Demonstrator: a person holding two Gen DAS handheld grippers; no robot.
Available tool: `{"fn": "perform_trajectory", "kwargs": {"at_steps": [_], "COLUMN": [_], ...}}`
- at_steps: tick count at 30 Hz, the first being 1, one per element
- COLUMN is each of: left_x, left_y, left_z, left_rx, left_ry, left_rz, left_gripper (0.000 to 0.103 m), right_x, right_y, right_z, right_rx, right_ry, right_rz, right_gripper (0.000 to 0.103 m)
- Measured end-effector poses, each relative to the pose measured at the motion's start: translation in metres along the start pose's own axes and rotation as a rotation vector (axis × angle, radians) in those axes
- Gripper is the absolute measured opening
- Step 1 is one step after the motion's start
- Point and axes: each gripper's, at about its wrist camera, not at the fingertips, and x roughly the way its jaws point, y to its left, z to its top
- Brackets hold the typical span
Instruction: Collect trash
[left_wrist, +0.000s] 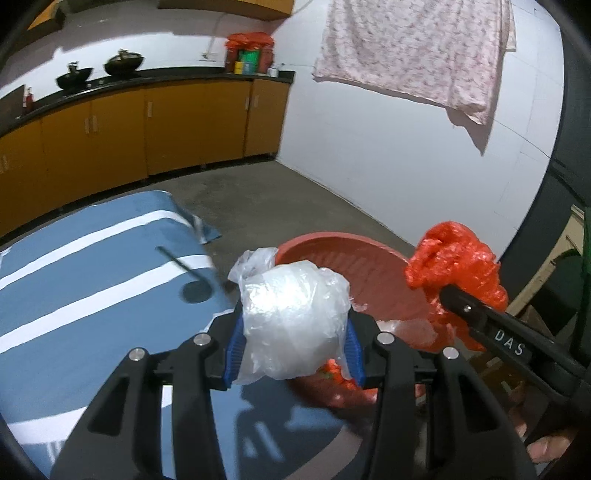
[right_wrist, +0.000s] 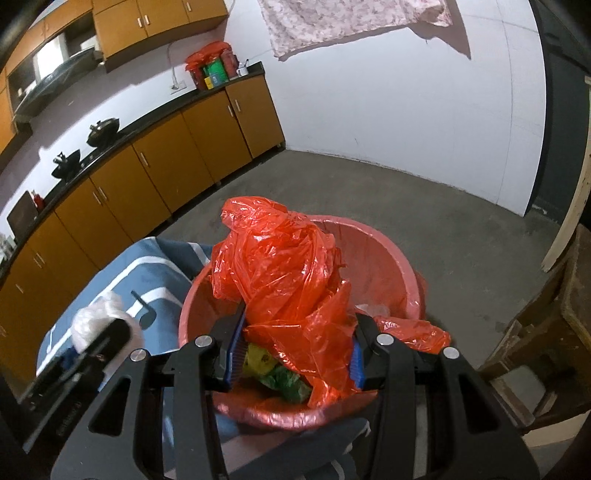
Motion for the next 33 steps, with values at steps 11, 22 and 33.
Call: {"fn": "perform_trajectory", "kwargs": {"at_steps": [11, 22, 33], "left_x": [0.055, 0.06, -0.06], "left_y": [-0.019, 0.001, 0.054], "left_z": [0.008, 0.003, -0.037], "left_rx": [0.023, -0.029, -0.029], "left_ry": [0.062, 0.096, -0.079], "left_rz": [-0.074, -0.071, 0.168], "left_gripper": [0.049, 0.072, 0.099], "right_x": [0.021, 0.009, -0.071], "right_y": [-0.011, -0.027, 0.001], "right_z": [0.018, 0.017, -0.034], "right_rx": [0.05, 0.098, -0.134], "right_ry": [0.008, -0.015, -0.274], "right_rz": [0.032, 0.058, -0.152], "right_gripper": [0.047, 0.075, 0.101]}}
